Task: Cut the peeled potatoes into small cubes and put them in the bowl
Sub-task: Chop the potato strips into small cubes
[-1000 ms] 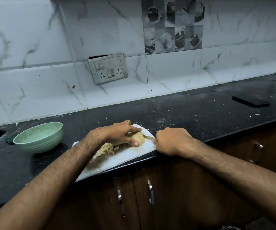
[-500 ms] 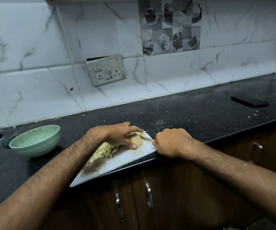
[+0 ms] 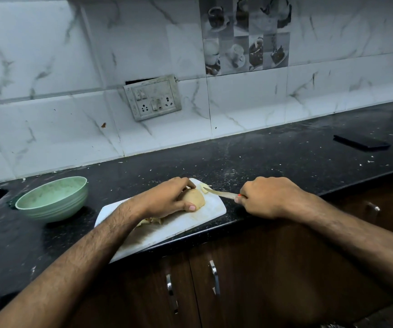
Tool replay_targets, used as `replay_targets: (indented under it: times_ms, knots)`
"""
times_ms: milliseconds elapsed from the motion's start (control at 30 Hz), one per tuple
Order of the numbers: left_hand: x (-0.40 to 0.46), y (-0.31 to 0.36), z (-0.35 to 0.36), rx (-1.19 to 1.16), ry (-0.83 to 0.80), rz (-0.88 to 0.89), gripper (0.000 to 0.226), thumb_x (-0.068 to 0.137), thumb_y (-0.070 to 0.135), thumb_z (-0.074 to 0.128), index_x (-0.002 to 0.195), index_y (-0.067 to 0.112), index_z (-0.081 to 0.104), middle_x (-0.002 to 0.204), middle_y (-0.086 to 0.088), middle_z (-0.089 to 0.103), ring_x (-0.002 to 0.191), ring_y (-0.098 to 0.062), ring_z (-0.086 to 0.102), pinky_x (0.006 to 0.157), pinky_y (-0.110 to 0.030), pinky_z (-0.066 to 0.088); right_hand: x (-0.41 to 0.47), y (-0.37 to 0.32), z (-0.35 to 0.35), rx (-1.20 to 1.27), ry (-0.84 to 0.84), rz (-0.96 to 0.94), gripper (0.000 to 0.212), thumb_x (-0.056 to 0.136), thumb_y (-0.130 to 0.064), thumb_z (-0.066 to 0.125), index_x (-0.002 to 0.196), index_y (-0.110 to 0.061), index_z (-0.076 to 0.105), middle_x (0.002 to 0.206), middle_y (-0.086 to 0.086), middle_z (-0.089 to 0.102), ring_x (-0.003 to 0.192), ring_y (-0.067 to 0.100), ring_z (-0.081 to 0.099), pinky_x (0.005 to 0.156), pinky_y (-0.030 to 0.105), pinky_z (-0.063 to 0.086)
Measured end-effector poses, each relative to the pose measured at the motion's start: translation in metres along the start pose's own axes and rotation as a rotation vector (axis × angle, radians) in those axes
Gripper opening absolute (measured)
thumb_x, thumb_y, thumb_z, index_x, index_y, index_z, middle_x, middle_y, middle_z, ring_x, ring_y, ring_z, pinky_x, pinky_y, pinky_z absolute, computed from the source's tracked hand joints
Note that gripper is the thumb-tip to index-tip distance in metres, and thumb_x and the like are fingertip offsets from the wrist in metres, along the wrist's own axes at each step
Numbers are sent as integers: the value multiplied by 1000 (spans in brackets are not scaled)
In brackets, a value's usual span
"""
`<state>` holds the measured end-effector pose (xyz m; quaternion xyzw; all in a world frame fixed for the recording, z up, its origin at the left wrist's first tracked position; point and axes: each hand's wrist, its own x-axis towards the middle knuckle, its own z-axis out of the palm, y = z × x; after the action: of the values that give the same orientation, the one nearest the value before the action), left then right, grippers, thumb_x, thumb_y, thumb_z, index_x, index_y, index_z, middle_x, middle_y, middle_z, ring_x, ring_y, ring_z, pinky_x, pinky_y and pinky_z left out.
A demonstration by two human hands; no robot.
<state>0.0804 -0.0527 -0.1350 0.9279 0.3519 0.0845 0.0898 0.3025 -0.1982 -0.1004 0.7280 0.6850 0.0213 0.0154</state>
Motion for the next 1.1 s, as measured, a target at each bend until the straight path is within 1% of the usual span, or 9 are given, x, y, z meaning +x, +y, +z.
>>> replay_targets:
  times_ms: [167,300,433,533,600,667,800,1033,1100]
  knots:
    - [-8,0,9,-28,119,31,50,90,42,73,131,22,53,126,4,60,115,-13,55,97,-28,43,6,-14,5,94,26,12,37,102,-43,35,112,-19,61,118,7,63,105,30,61,81,41,45]
    - [-10,-1,12,-60,169,41,48,87,41,76,126,20,58,122,6,64,111,-12,58,95,-28,45,17,-36,1,193,52,29,33,102,-37,38,117,-17,59,124,9,61,110,32,59,79,39,40]
    - [-10,-2,14,-107,196,23,47,84,39,80,122,19,61,120,8,66,110,-11,61,96,-31,48,24,-53,0,213,48,47,28,99,-29,41,117,-16,59,121,8,62,101,29,59,76,36,38]
    - [-9,-1,13,-140,203,16,47,82,37,82,120,18,63,119,12,67,110,-8,62,92,-19,47,26,-60,0,171,44,49,28,98,-27,41,116,-15,58,120,8,63,91,27,54,74,36,37]
    - [-9,1,13,-142,207,19,45,82,35,83,119,18,64,115,14,67,108,-8,63,88,-13,44,26,-62,0,154,46,45,29,98,-27,41,118,-15,57,120,7,63,96,27,57,74,36,38]
    - [-9,2,12,-144,213,26,44,82,34,83,118,18,64,114,14,67,108,-10,62,89,-16,44,25,-63,-2,140,49,40,29,99,-28,40,119,-15,57,120,7,62,97,27,58,75,37,39]
    - [-9,1,13,-144,220,18,47,81,35,84,119,16,65,116,6,69,108,-14,63,94,-28,47,21,-63,-4,109,56,29,28,99,-28,40,119,-14,57,119,7,62,96,28,57,74,37,38]
    - [-10,-1,15,-137,252,30,49,80,38,84,118,15,66,112,6,71,103,-16,64,92,-34,48,21,-68,0,67,54,11,29,96,-25,41,120,-15,55,116,6,62,90,25,55,73,36,39]
    - [-9,-3,16,-133,266,39,49,80,38,84,119,14,67,111,4,71,102,-16,64,91,-33,48,27,-71,2,76,44,5,30,99,-28,40,122,-14,55,118,7,62,92,25,56,74,36,40]
